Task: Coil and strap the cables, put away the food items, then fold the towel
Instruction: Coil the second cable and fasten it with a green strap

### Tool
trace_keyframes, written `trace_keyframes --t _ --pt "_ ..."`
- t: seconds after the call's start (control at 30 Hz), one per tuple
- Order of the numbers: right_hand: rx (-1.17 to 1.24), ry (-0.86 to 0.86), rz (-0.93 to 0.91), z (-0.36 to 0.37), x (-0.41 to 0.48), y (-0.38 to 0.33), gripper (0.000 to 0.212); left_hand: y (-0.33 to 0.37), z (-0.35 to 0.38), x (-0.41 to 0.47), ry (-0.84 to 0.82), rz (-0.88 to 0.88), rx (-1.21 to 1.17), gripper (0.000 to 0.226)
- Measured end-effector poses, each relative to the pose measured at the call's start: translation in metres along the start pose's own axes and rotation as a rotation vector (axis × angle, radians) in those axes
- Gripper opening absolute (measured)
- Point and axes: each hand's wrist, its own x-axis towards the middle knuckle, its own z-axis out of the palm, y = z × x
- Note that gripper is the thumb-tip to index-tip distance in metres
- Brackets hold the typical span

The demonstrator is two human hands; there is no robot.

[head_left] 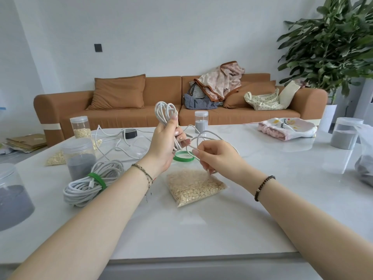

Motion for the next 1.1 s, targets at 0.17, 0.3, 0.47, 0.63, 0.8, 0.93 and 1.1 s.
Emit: trace_keyframes --t 0.17,0.3,0.47,0.63,0.8,0.93,1.1 --pt "-0.378 -0.021 -0.097 -0.003 -0.001 0.004 0.033 0.002 -0.006 0.006 0.101 0.110 0.054 0.030" --pt "-0.483 0.024 -0.161 -0.017 0.000 0.007 0.042 0.009 -0.014 0.011 0.227 0.208 0.098 0.021" --pt "-0.544 0.083 -0.227 -0.021 0.000 0.010 0.042 0.008 -0.018 0.009 0.222 0.316 0.433 0.020" --pt "-0.337 0.293 -0.381 -0.025 0.003 0.009 0.018 -0.001 -0.016 0.006 -0.006 0.121 0.616 0.011" --pt "-0.096 0.270 -0.347 -0.014 0.003 0.000 0.017 -0.013 -0.006 -0.001 -0.168 -0.106 0.567 0.018" --pt "-0.188 0.273 -0.348 -0.013 0.008 0.006 0.018 -0.011 0.000 -0.008 -0.261 -0.257 0.462 0.026" --pt "-0.353 0.266 -0.333 -0.016 0.010 0.014 0.030 -0.014 0.003 -0.009 -0.264 -0.254 0.548 0.017"
